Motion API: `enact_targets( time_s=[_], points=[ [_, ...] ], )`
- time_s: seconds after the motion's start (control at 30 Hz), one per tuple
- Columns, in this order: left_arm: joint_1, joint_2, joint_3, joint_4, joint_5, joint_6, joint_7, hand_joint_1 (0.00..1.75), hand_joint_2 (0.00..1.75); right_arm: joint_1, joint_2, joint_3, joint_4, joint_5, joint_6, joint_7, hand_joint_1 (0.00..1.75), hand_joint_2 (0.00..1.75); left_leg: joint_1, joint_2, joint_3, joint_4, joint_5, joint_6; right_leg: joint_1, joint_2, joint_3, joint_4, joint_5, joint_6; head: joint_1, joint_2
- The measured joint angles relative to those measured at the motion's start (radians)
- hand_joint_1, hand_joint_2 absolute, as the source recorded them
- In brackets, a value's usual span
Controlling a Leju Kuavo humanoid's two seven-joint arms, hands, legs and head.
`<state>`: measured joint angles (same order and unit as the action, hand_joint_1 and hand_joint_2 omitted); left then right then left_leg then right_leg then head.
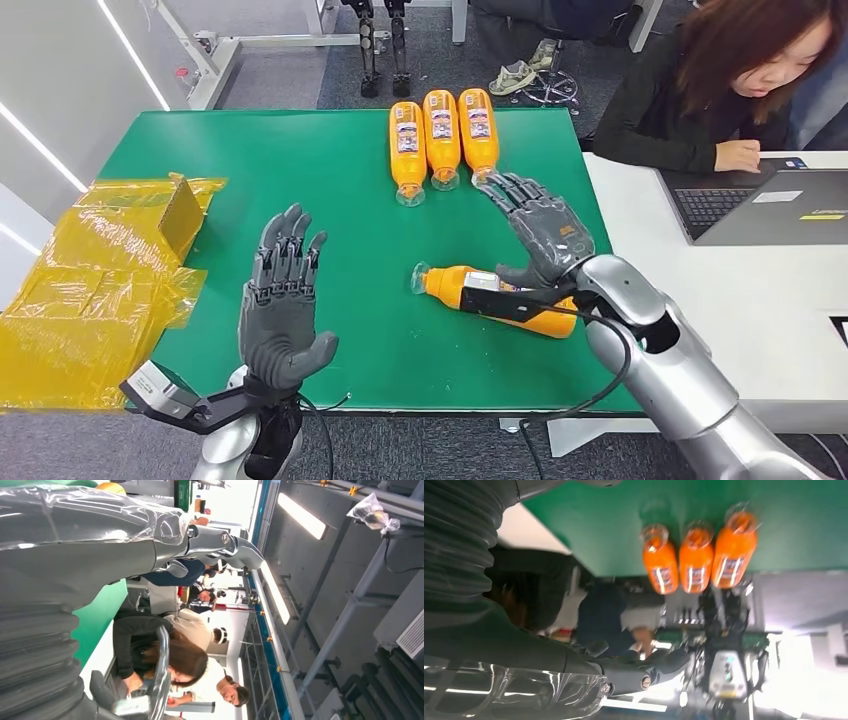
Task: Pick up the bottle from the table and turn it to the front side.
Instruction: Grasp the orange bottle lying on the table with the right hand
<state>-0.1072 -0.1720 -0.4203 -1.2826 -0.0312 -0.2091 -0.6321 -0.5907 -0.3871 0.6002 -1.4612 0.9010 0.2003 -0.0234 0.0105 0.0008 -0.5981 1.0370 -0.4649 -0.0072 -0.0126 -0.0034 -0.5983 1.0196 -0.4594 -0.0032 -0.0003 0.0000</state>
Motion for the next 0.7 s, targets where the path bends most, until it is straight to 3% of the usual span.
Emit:
enact_targets(
  time_s=[0.17,0.4,0.7],
  points=[
    [0.000,0.000,0.000,0.004,-0.004,-0.009,0.000,0.00,1.75,-0.133,-0.015,0.047,0.096,-0.180,0.125,0.002,0.00,1.75,0.000,0.000,0.000,0.000,0.000,0.000,0.000,0.000,0.000,0.000,0.000,0.000,0.000,0.000],
    [-0.002,0.000,0.000,0.006,-0.004,-0.017,0.015,0.00,1.75,-0.324,-0.028,0.144,0.230,-0.326,0.283,0.067,0.00,1.75,0.000,0.000,0.000,0.000,0.000,0.000,0.000,0.000,0.000,0.000,0.000,0.000,0.000,0.000],
    [-0.013,-0.009,0.000,0.006,0.005,-0.020,0.047,0.00,1.75,-0.386,-0.031,0.251,0.359,-0.510,0.357,0.117,0.00,1.75,0.000,0.000,0.000,0.000,0.000,0.000,0.000,0.000,0.000,0.000,0.000,0.000,0.000,0.000]
  ],
)
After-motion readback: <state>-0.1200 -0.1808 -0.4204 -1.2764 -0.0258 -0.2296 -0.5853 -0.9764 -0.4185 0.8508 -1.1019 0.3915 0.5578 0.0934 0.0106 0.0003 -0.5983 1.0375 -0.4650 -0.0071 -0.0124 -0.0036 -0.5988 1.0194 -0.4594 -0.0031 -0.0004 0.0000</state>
